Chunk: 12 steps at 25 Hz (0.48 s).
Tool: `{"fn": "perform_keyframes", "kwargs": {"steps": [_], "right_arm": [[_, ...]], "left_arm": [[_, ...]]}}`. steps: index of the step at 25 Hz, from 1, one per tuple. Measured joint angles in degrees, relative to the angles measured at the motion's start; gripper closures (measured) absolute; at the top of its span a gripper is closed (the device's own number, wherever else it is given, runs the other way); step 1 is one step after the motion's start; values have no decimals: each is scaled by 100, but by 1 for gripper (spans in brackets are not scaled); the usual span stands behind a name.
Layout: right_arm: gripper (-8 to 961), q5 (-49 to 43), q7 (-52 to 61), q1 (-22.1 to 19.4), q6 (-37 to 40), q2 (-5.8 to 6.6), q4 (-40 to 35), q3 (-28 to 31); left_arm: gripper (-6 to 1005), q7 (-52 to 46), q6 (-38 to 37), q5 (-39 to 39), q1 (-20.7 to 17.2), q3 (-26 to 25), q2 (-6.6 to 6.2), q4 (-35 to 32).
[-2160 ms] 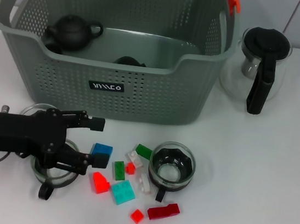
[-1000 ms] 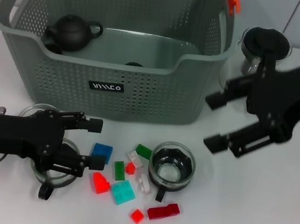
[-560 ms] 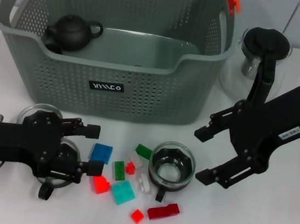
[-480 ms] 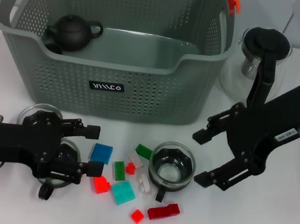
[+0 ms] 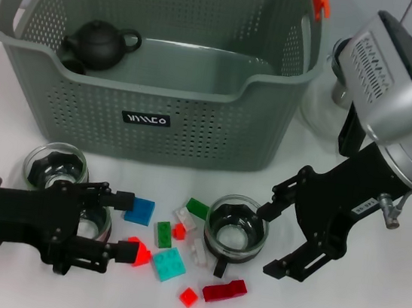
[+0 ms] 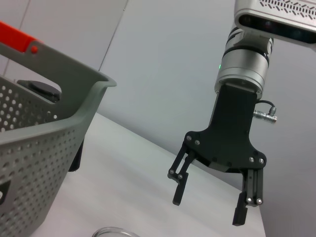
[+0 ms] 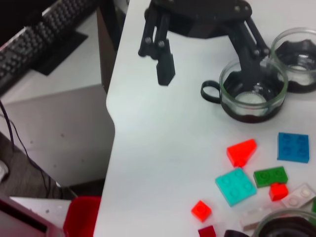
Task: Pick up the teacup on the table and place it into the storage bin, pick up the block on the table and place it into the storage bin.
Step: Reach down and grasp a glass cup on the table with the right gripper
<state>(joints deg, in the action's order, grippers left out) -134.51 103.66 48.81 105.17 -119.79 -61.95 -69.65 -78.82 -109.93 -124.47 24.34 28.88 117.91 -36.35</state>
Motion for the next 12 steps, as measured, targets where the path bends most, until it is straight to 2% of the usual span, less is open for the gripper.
{"fn": "perform_keyframes", "kwargs": {"steps": [12], "right_arm": [[102,-159,-122,100,-860,-26,164,-1018]], "left_arm": [[48,9,-3,-18,-79,-6,22,-13]]}}
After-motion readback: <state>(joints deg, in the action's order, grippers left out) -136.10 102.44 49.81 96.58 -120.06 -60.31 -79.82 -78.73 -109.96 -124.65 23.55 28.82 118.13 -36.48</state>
